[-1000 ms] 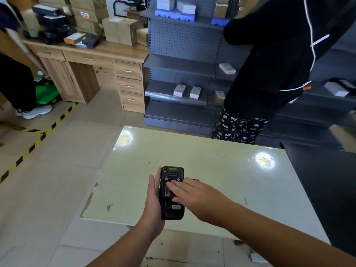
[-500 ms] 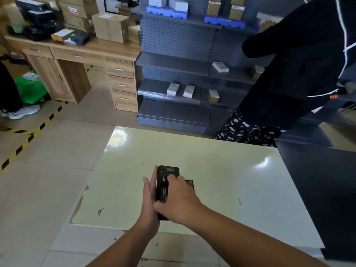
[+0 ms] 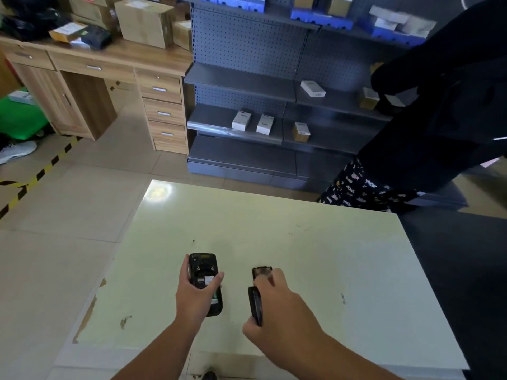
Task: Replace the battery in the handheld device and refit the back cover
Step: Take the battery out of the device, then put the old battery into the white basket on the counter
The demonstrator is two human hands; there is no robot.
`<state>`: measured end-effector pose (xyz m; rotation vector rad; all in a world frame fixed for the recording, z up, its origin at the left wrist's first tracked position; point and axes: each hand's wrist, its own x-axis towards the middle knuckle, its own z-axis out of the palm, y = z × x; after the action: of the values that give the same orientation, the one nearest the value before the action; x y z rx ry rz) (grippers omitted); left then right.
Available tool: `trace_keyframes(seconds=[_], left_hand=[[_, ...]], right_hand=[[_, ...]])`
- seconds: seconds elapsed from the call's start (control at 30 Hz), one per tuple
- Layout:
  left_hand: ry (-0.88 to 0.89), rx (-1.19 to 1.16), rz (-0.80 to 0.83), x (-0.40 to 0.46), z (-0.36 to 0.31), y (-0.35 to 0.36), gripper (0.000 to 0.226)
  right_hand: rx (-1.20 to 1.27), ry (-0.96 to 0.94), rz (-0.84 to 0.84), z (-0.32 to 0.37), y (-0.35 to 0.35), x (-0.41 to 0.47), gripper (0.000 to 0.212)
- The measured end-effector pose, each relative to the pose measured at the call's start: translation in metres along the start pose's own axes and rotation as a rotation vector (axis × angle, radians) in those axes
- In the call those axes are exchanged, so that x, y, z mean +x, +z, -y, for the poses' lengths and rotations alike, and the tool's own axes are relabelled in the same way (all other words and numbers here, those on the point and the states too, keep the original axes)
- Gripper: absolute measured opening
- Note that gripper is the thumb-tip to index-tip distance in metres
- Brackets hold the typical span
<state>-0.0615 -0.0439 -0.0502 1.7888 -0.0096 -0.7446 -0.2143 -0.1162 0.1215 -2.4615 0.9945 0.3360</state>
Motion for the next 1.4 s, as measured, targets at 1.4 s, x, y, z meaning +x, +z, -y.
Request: trace_keyframes(seconds=[1.4], left_hand=[[1.069, 1.249, 0.411, -0.169, -0.065, 0.308, 0.057]], right_hand=[[0.067, 0.393, -0.155, -0.349, -0.075, -0.041, 0.049]])
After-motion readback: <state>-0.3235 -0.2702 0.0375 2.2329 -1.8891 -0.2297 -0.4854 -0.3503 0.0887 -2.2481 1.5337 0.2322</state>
